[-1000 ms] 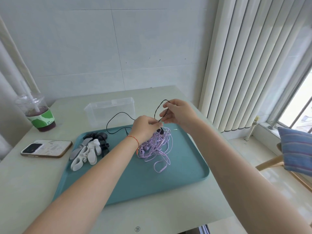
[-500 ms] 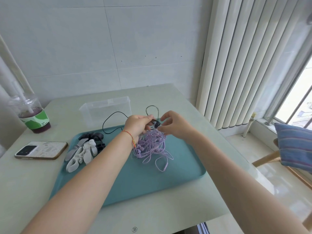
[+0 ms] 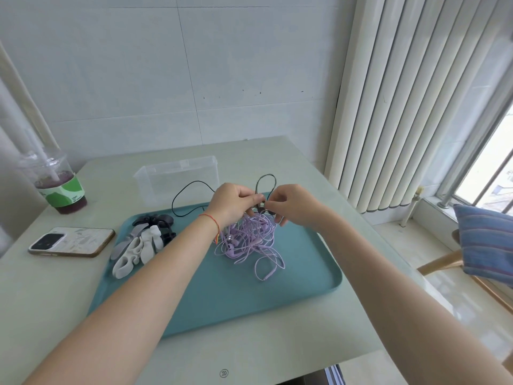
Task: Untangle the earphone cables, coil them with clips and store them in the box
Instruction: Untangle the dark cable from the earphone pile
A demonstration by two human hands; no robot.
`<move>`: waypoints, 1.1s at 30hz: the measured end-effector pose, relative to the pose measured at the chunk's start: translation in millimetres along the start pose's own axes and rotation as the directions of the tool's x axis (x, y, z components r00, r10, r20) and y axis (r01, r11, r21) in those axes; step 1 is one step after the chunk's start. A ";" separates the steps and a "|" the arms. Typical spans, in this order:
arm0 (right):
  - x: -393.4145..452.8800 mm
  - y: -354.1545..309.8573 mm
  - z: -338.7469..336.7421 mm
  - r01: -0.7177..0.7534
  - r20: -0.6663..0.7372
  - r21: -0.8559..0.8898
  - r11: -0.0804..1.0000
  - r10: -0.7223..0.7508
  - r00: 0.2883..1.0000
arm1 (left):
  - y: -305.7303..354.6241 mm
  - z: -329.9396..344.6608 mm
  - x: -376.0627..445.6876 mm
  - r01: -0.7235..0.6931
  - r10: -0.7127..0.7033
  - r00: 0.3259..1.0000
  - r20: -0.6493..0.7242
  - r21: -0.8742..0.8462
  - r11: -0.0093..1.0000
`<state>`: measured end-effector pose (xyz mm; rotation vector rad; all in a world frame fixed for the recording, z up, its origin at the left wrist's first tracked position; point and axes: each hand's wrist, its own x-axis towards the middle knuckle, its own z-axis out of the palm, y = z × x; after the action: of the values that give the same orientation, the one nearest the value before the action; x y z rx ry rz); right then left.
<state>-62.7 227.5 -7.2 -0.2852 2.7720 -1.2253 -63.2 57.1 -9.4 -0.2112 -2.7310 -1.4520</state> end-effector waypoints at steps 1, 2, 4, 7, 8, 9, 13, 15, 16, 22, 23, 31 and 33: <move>-0.5 -1.3 -2.4 -0.005 0.005 -0.033 0.999 0.005 1.000 | 0.5 -2.3 0.5 -0.027 0.026 1.000 0.017 0.062 0.998; -0.1 -1.8 -4.6 -0.008 -0.004 -0.041 0.999 0.008 1.000 | 1.8 -3.9 1.6 -0.045 0.043 0.999 0.027 0.094 0.995; 1.8 -3.0 -8.5 -0.014 -0.042 0.032 0.999 0.015 0.999 | 5.0 -7.4 2.9 -0.055 0.055 0.998 0.006 0.118 0.991; 2.5 -6.1 -12.3 -0.022 -0.059 0.281 0.960 0.040 0.997 | 8.9 -10.9 5.6 -0.006 0.002 0.997 -0.072 -0.061 0.998; 2.1 -8.2 -12.7 -0.026 -0.041 0.358 0.933 0.044 0.998 | 10.9 -10.5 6.0 0.024 -0.037 0.998 -0.054 -0.215 0.976; 1.0 -10.5 -13.2 -0.030 -0.018 0.415 0.909 0.041 0.999 | 13.8 -8.9 5.6 0.057 -0.068 0.997 -0.019 -0.351 0.935; -3.9 -16.1 -14.9 -0.023 0.059 0.451 0.892 -0.004 0.998 | 25.3 7.5 0.1 0.128 -0.107 0.992 0.071 -0.543 0.830; -7.1 -14.5 -17.9 0.002 0.086 0.364 0.932 -0.035 0.996 | 30.4 14.0 -2.0 0.173 -0.136 0.985 0.107 -0.601 0.780; -7.9 -12.1 -18.8 0.011 0.090 0.307 0.952 -0.041 0.995 | 32.0 15.3 -2.7 0.206 -0.148 0.978 0.144 -0.616 0.761; -8.2 5.8 -25.2 -0.127 0.127 -0.083 0.988 0.137 0.982 | 30.0 19.8 -2.5 0.260 -0.221 0.964 0.147 -0.367 0.893; -8.7 8.6 -25.1 -0.141 0.148 -0.161 0.977 0.165 0.975 | 25.9 20.3 -1.9 0.201 -0.194 0.980 0.055 -0.257 0.945; -4.0 20.6 -2.5 -0.035 0.084 -0.667 0.744 0.122 0.989 | -0.3 19.6 2.1 -0.070 0.122 0.946 -0.300 0.181 0.981; -6.0 19.5 1.2 -0.028 0.072 -0.701 0.712 0.110 0.991 | -7.4 14.0 1.4 -0.049 0.111 0.941 -0.321 0.194 0.980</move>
<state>-59.1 240.8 -22.4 -0.2777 2.9796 -0.0633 -65.2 64.8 -23.2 -0.0629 -2.5267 -1.0907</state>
